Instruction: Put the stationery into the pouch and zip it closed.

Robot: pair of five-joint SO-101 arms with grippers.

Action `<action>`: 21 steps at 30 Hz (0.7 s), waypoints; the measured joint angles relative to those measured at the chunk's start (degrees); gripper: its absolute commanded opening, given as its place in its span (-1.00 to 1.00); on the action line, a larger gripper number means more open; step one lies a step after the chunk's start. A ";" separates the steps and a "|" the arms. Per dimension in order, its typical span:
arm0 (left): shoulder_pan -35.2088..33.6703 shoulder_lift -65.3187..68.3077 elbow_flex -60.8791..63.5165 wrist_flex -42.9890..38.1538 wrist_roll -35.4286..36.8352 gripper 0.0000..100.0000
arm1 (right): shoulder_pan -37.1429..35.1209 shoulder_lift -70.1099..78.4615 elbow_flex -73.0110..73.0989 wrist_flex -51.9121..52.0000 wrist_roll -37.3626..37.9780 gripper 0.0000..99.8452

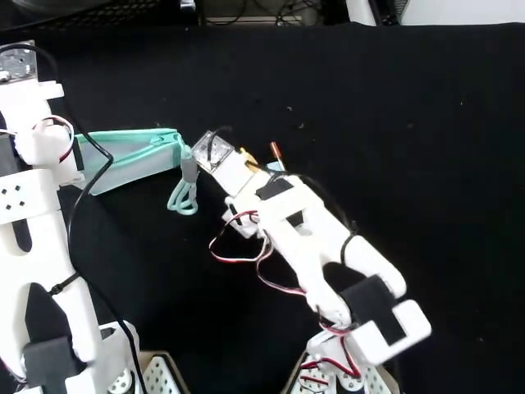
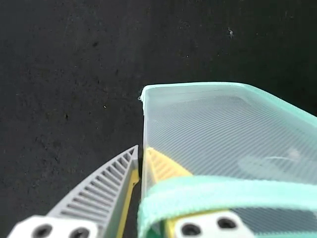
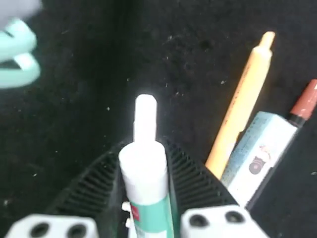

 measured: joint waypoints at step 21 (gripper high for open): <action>0.00 -0.09 0.97 0.00 0.00 -0.94 | 1.58 -13.89 -1.14 9.93 -0.18 -0.98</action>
